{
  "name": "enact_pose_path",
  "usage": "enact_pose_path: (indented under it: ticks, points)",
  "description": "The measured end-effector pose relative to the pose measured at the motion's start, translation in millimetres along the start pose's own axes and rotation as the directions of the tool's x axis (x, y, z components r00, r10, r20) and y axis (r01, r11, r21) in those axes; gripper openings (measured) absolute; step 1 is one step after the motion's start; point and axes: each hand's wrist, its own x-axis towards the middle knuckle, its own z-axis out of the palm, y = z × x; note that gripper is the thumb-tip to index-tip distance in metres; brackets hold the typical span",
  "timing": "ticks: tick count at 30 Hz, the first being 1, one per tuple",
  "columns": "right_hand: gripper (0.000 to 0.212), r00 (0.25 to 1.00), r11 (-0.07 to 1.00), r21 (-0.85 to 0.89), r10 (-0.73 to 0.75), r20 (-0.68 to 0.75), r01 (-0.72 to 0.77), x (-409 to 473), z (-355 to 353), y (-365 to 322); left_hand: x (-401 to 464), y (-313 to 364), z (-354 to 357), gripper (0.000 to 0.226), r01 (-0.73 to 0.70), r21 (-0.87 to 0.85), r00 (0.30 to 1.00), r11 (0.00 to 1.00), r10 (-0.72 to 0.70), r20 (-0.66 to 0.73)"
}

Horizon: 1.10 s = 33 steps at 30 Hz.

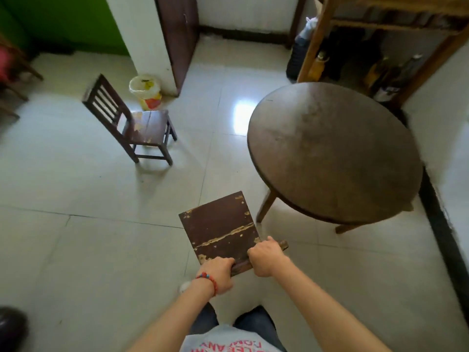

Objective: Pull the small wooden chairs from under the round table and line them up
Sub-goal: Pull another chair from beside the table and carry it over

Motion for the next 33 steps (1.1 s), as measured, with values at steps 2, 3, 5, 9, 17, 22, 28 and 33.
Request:
enact_pose_path:
  ticks: [2,3,5,9,17,22,28,33]
  points:
    - [0.021,1.000,0.999,-0.043,-0.031,0.001,0.031,22,-19,-21,-5,-29,-11,0.030,0.030,-0.026,0.999,0.999,-0.030,-0.031]
    - [0.021,0.999,0.997,-0.063,-0.043,0.007,0.043,33,-29,-32,-8,-44,-17,0.029,0.044,-0.039,0.998,0.998,-0.045,-0.038]
    - [0.021,0.997,0.993,-0.094,-0.069,0.020,0.070,57,-48,-55,-14,-77,-30,0.027,0.069,-0.071,0.997,0.995,-0.072,-0.039]
    - [0.021,0.993,0.985,-0.125,-0.111,0.049,0.116,105,-86,-99,-23,-140,-56,0.025,0.104,-0.106,0.992,0.989,-0.111,-0.067]
    - [0.021,0.980,0.962,-0.191,-0.186,0.065,0.196,179,-146,-171,-40,-241,-90,0.021,0.183,-0.178,0.973,0.967,-0.204,-0.111]
    - [0.021,0.967,0.924,-0.287,-0.250,0.047,0.253,222,-174,-202,-45,-284,-107,0.022,0.241,-0.264,0.948,0.934,-0.285,-0.144]
    - [0.017,0.948,0.886,-0.340,-0.314,0.060,0.315,272,-206,-225,-42,-327,-135,0.020,0.271,-0.322,0.935,0.907,-0.328,-0.138]
    - [0.014,0.935,0.874,-0.343,-0.352,0.043,0.345,327,-240,-235,-24,-369,-172,0.022,0.324,-0.315,0.918,0.892,-0.377,-0.123]
